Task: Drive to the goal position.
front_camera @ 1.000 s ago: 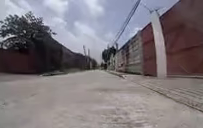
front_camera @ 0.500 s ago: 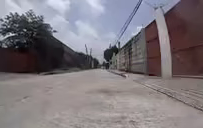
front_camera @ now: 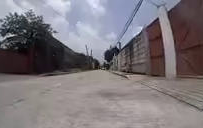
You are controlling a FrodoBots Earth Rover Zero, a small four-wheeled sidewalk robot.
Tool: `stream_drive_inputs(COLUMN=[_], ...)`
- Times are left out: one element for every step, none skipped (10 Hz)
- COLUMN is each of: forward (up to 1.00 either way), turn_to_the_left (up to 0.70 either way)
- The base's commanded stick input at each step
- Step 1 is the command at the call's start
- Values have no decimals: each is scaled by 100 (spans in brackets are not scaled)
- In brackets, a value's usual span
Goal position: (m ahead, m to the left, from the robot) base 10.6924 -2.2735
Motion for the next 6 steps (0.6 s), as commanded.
stream_drive_inputs(forward=[50, 50, 50, 50, 50, 50], turn_to_the_left=[1, 1, 1, 1, 1, 1])
